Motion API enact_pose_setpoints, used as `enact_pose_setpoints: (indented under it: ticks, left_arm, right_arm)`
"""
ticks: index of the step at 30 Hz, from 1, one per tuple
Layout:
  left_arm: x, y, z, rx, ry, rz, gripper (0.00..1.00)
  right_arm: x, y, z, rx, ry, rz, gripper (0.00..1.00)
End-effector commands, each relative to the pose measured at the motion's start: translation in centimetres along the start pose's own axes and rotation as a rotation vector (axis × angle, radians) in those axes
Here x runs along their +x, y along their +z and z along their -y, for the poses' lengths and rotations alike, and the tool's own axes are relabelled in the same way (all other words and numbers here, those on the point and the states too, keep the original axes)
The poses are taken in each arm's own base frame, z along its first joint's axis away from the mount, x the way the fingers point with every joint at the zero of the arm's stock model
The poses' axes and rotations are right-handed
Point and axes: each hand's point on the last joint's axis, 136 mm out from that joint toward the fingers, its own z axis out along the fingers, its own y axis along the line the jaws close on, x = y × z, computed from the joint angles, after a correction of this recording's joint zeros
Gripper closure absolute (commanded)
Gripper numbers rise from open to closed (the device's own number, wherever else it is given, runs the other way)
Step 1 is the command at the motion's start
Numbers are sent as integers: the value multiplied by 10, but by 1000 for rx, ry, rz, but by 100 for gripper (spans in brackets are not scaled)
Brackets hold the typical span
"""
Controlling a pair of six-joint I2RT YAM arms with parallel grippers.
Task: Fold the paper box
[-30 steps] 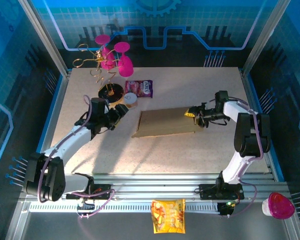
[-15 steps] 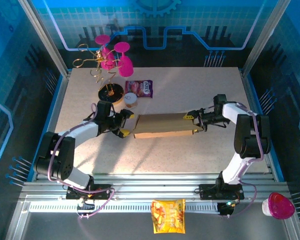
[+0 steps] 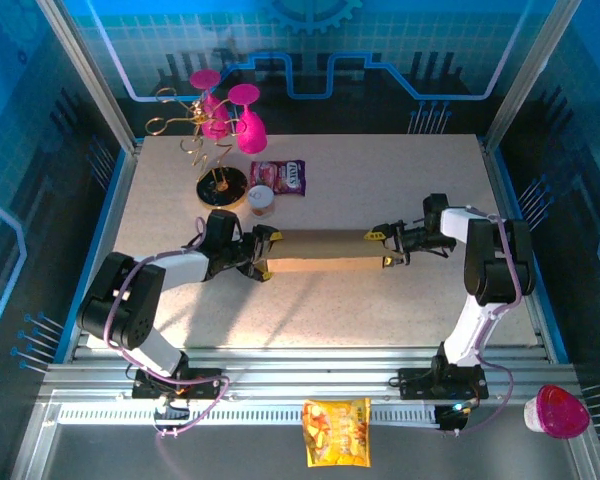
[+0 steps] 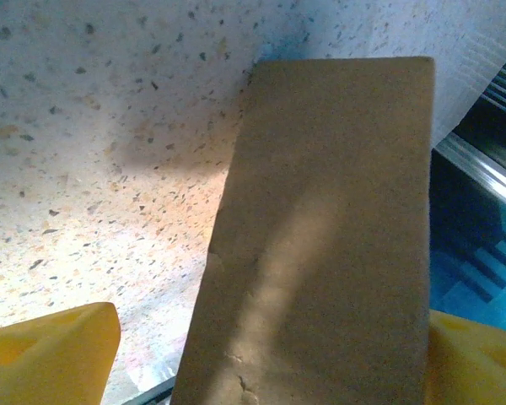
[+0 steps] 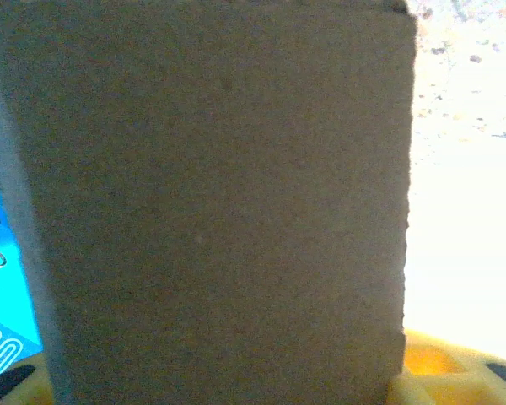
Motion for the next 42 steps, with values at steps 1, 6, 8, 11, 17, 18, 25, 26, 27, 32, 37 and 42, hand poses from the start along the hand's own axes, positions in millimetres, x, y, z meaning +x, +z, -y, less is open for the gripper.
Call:
enact_pose_setpoints:
  ticks: [1,6,8,11,17,18,25,26,27,32,37,42]
  left_arm:
    - [8,3,9,44,-48,-39,15]
    - [11,7,16,83,-80,-42,22]
    - [12,11,18,96,-93,-48,26]
    - [16,16,21,118,-114,-54,33]
    - [16,11,21,133,-166,-25,48]
    - [15,10,21,131,-179,-18,51]
    - [17,-11,8,80,-296,54,63]
    - [17,-15,5,68,-324,63,64]
    - [18,-19,2,57,-344,70,64]
    - [21,-38,-18,-24,-462,102,67]
    - [21,-58,-38,-68,-543,142,67]
    - [16,-71,-60,-91,-632,188,67]
  right_arm:
    - [2,6,-4,-13,27,-35,54]
    - [-1,9,-5,-20,39,-41,55]
    - [-1,11,-4,-19,42,-43,55]
    - [-3,12,-2,-21,50,-42,55]
    - [-6,12,1,-26,59,-33,52]
    - [-7,11,0,-27,58,-26,47]
    - [-6,-10,-23,-3,-50,41,20]
    - [-5,-14,-27,8,-66,54,19]
    - [-3,-18,-29,19,-83,69,17]
    - [2,-42,-38,48,-147,149,14]
    - [11,-65,-45,113,-247,241,14]
    - [23,-89,-63,221,-468,409,17]
